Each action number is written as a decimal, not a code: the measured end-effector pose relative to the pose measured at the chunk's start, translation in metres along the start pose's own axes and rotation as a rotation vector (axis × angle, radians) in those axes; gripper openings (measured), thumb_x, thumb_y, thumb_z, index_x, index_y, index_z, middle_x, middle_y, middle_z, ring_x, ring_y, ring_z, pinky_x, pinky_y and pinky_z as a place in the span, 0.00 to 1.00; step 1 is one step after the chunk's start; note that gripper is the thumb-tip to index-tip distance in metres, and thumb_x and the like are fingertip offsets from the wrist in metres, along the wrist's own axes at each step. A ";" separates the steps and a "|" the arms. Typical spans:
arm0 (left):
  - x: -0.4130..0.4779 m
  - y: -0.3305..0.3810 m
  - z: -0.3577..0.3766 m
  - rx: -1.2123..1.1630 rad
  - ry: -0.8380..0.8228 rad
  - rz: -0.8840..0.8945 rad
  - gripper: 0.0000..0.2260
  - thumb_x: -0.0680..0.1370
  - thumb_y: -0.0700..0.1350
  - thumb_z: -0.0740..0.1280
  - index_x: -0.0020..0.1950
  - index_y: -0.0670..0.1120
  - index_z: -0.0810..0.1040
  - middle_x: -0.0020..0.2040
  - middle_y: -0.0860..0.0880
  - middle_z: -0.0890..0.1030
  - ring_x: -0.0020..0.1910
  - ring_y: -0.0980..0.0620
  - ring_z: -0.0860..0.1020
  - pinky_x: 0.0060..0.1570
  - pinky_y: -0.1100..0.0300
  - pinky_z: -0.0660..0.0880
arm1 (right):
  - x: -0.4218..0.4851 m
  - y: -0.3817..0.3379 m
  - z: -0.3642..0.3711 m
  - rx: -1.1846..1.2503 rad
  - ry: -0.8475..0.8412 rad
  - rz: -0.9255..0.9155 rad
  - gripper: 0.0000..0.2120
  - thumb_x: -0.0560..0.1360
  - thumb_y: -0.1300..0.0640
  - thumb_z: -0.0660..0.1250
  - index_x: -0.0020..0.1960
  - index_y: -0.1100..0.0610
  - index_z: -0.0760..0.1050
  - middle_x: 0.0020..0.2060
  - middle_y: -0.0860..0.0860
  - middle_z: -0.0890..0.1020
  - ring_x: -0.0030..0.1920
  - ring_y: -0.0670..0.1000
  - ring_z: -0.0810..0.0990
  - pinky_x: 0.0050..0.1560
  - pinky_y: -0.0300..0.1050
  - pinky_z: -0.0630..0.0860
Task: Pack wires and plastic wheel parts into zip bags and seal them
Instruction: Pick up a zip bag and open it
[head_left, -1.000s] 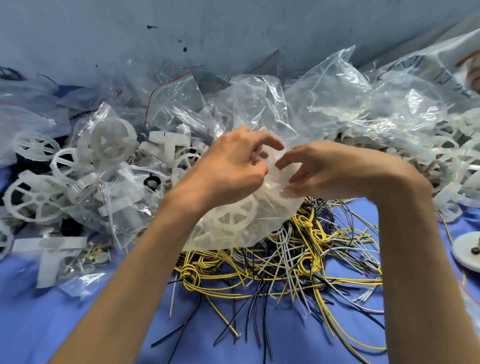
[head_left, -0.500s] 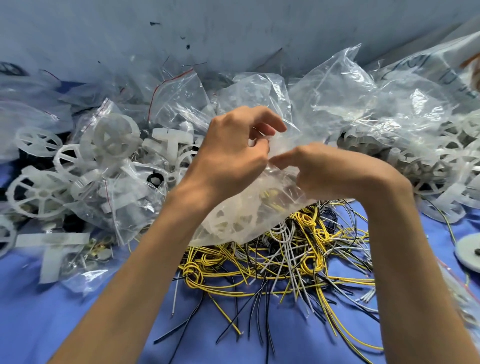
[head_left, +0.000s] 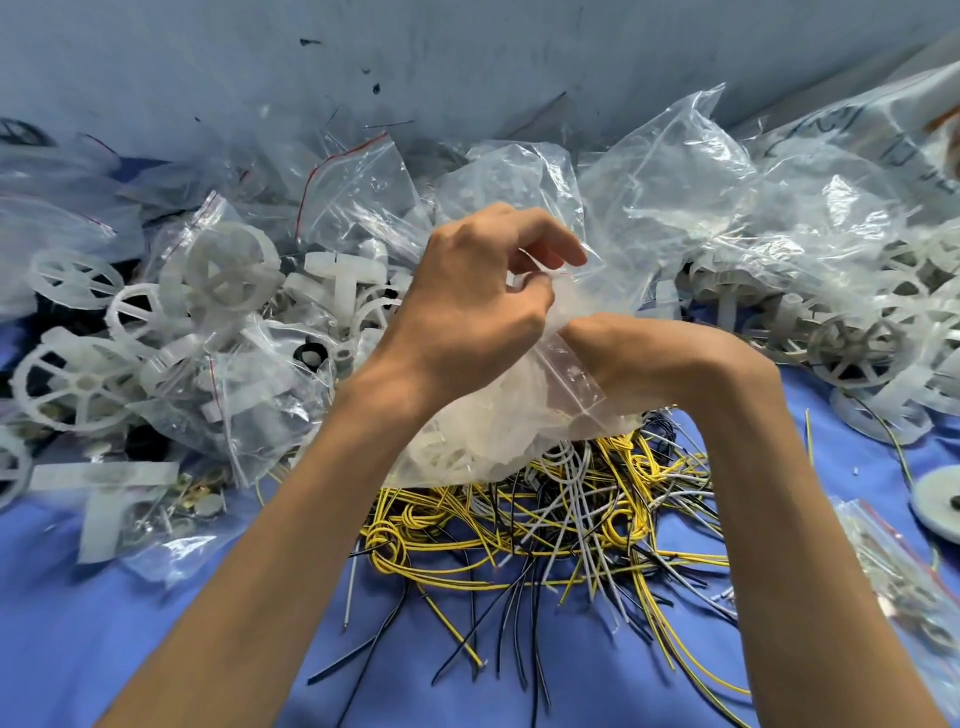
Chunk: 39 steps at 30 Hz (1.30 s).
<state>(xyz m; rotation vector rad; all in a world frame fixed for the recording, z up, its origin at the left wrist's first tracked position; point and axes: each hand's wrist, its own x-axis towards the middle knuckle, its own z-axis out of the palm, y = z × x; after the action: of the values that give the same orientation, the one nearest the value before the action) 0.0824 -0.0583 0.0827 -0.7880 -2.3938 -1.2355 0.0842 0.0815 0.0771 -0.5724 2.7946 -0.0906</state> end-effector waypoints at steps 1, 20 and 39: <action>0.000 0.000 0.000 0.002 -0.003 0.004 0.12 0.74 0.34 0.65 0.49 0.49 0.82 0.49 0.50 0.81 0.45 0.60 0.77 0.42 0.77 0.68 | 0.000 0.000 0.000 0.028 -0.008 -0.008 0.12 0.72 0.59 0.71 0.51 0.53 0.70 0.43 0.50 0.78 0.46 0.53 0.76 0.46 0.45 0.73; 0.007 -0.014 -0.003 0.148 0.007 -0.223 0.03 0.76 0.48 0.63 0.43 0.52 0.75 0.38 0.53 0.75 0.37 0.55 0.72 0.36 0.63 0.66 | 0.010 0.000 0.000 0.388 0.532 -0.243 0.05 0.72 0.67 0.66 0.44 0.60 0.78 0.38 0.46 0.80 0.36 0.40 0.79 0.40 0.32 0.75; -0.004 0.022 -0.011 -0.191 -0.172 -0.052 0.13 0.69 0.46 0.59 0.28 0.41 0.64 0.26 0.48 0.63 0.26 0.53 0.60 0.26 0.56 0.57 | -0.007 -0.006 -0.005 0.590 -0.070 -0.388 0.07 0.70 0.49 0.69 0.39 0.35 0.77 0.35 0.30 0.79 0.40 0.30 0.77 0.39 0.22 0.69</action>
<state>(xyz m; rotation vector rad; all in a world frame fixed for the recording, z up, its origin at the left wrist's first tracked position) 0.0994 -0.0588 0.1007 -0.9281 -2.4704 -1.4899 0.0909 0.0788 0.0846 -0.9131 2.3720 -0.9123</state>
